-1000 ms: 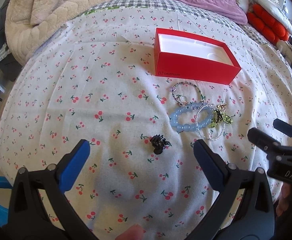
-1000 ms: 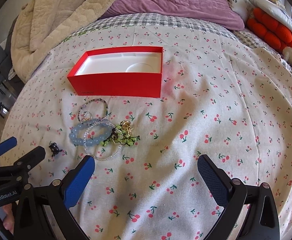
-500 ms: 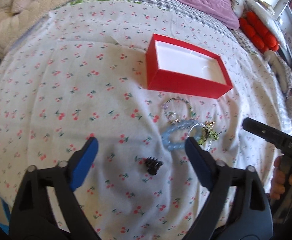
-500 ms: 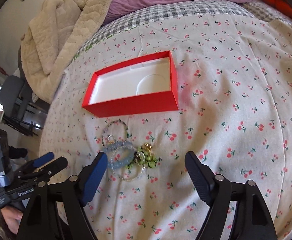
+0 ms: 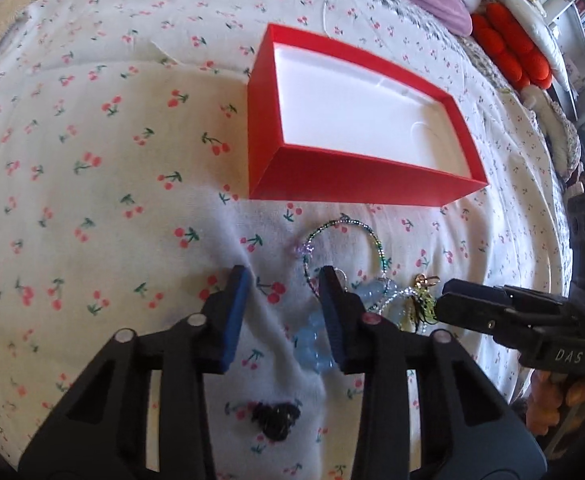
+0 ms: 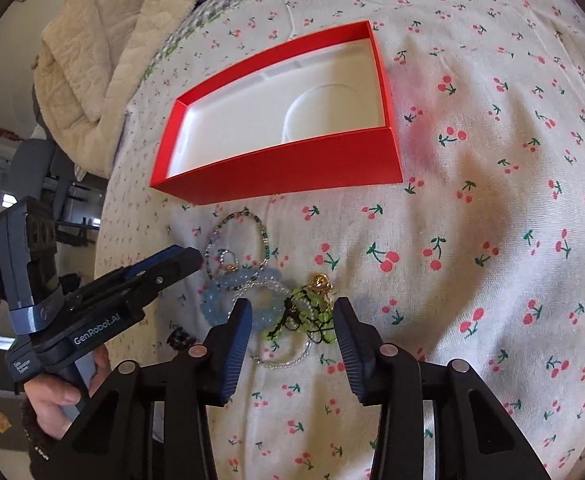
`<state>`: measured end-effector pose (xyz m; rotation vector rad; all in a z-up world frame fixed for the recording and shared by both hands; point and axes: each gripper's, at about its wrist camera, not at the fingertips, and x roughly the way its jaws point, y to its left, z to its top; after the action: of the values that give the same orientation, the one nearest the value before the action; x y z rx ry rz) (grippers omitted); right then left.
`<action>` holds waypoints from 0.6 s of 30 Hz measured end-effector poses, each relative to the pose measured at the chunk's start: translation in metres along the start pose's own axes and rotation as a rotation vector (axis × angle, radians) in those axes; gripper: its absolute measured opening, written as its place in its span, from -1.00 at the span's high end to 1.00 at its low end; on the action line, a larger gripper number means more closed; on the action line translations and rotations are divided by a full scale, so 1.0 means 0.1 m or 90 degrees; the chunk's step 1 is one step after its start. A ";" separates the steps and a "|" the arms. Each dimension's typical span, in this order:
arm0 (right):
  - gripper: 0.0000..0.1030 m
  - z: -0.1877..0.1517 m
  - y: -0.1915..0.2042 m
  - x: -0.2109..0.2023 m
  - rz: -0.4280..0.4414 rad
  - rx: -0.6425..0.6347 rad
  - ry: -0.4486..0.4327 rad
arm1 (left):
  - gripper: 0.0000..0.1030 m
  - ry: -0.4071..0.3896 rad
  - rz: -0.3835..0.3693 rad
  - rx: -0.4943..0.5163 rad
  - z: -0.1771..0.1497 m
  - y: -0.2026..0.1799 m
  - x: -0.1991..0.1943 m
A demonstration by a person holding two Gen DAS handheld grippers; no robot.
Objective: Organize jewelry
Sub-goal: 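Grasp the green-beaded bracelet with the left tool while the right tool approaches the pearl bracelet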
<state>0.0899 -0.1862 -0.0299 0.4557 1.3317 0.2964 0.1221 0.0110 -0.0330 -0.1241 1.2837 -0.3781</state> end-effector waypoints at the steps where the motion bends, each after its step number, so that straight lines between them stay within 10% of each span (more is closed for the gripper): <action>1: 0.24 0.01 -0.01 0.02 0.001 0.000 0.003 | 0.29 0.002 0.002 0.003 0.00 -0.02 0.01; 6: 0.38 0.05 -0.04 0.14 -0.010 0.008 0.022 | 0.82 0.019 -0.009 0.022 0.00 -0.10 0.07; 18: 0.38 -0.20 0.17 -0.11 0.028 -0.047 0.027 | 0.94 -0.048 0.047 0.050 -0.12 -0.12 -0.20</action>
<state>0.0685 -0.1737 -0.0158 0.4182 1.3488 0.3927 0.1033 0.0081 -0.0145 -0.0243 1.1937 -0.3566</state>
